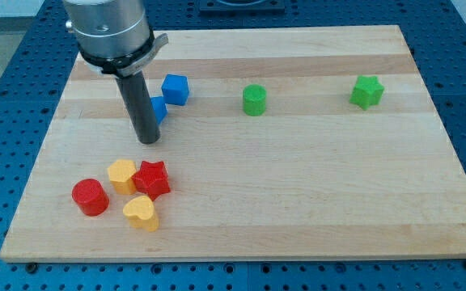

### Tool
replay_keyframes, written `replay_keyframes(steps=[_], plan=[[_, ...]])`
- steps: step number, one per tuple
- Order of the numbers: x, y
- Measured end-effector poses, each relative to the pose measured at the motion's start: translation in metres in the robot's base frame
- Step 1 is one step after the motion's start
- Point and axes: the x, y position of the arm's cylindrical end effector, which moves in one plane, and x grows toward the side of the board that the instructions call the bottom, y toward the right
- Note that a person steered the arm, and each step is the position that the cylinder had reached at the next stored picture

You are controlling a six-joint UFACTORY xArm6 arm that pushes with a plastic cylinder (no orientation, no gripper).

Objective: Push the blue blocks towards the center

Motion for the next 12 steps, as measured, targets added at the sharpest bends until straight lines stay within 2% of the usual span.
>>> replay_keyframes(steps=[2, 3, 4, 7, 8, 10, 12], plan=[[0.006, -0.047], [-0.012, -0.050], [-0.027, -0.044], [-0.035, 0.022], [-0.057, 0.030], [-0.095, 0.036], [-0.095, 0.011]])
